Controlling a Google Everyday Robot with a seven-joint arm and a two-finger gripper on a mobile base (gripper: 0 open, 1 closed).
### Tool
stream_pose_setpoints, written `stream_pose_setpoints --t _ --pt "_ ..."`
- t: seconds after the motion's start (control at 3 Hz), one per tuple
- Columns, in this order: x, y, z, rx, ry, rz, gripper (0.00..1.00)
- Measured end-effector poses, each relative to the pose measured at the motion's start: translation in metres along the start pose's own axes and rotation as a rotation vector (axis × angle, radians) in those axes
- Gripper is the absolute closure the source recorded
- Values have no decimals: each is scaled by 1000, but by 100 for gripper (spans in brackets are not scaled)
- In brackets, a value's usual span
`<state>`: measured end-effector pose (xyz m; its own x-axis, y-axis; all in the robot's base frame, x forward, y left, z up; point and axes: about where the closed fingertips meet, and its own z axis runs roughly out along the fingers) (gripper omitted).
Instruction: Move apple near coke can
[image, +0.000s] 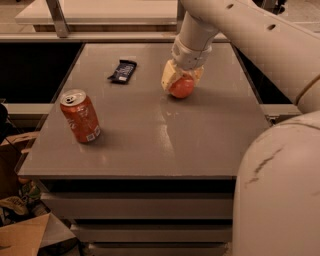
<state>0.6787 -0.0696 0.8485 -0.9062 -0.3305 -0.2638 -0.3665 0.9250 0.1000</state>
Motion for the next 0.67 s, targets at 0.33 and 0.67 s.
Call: stream_pose_setpoints --t 0.33,0.67 --pt "-2 3 -4 6 14 -9 86" --pt "-13 18 -14 3 43 12 100"
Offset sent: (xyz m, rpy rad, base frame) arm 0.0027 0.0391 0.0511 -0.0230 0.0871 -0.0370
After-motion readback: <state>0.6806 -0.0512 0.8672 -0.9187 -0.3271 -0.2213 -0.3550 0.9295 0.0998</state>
